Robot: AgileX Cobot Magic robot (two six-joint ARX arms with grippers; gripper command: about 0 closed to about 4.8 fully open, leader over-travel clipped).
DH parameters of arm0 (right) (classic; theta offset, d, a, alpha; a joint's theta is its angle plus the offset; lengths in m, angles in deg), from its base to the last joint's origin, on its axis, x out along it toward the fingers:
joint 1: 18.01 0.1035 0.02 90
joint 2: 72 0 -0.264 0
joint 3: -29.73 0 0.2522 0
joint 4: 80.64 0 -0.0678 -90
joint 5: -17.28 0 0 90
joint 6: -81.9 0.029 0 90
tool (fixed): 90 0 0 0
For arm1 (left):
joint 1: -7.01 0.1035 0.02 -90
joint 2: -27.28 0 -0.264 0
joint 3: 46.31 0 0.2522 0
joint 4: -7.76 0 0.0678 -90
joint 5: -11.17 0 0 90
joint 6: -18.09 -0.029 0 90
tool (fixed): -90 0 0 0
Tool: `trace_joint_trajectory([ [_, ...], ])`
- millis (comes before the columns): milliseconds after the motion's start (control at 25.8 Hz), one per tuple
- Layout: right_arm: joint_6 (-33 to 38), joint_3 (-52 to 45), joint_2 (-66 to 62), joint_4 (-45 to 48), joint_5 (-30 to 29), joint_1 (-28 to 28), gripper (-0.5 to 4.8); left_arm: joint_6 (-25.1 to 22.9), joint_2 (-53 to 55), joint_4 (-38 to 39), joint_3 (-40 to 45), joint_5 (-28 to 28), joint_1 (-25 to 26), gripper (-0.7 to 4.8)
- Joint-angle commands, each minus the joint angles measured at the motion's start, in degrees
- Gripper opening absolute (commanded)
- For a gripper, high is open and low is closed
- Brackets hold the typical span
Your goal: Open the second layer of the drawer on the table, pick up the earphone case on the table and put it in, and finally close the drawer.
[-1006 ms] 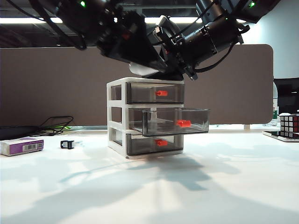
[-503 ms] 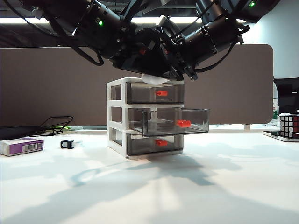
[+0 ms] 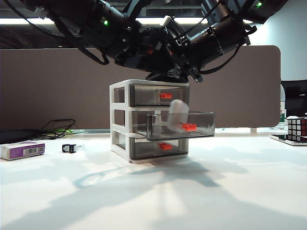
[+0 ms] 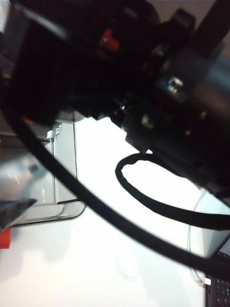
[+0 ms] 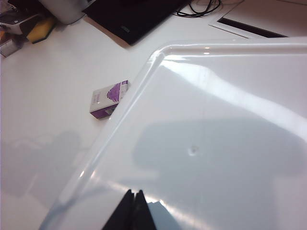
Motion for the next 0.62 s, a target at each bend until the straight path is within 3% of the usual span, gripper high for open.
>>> trace_joint_trajectory([
  [39, 0.6, -1.1, -1.3, -5.9, 0.5, 0.2, -0.05, 1.4, -0.2, -0.6, -0.2, 0.3, -0.1, 3.13],
  [155, 0.6, -1.1, -1.3, -5.9, 0.5, 0.2, -0.05, 5.6, -0.8, 3.0, -0.2, 0.3, -1.9, 3.08],
  [232, 0.6, -1.1, -1.3, -5.9, 0.5, 0.2, -0.05, 7.5, -1.8, 8.8, -0.2, 0.2, -4.6, 2.40],
  [271, 0.6, -1.1, -1.3, -5.9, 0.5, 0.2, -0.05, 7.5, -2.6, 13.4, -0.2, 0.3, -7.0, 0.82],
  [310, 0.6, -1.1, -1.3, -5.9, 0.5, 0.2, -0.05, 7.5, -3.0, 15.1, -0.2, 0.3, -7.9, 0.18],
  [348, 0.6, -1.1, -1.3, -5.9, 0.5, 0.2, -0.05, 7.4, -3.8, 18.5, -0.2, 0.3, -9.8, -0.05],
  [464, 0.6, -1.2, -1.3, -5.9, 0.5, 0.2, -0.05, 7.2, -3.6, 24.0, -0.1, 2.9, -10.8, -0.05],
  [619, 0.6, -1.6, -1.3, -5.9, 0.5, 0.2, -0.05, 7.6, -1.1, 23.3, -0.1, 2.8, -8.3, -0.05],
])
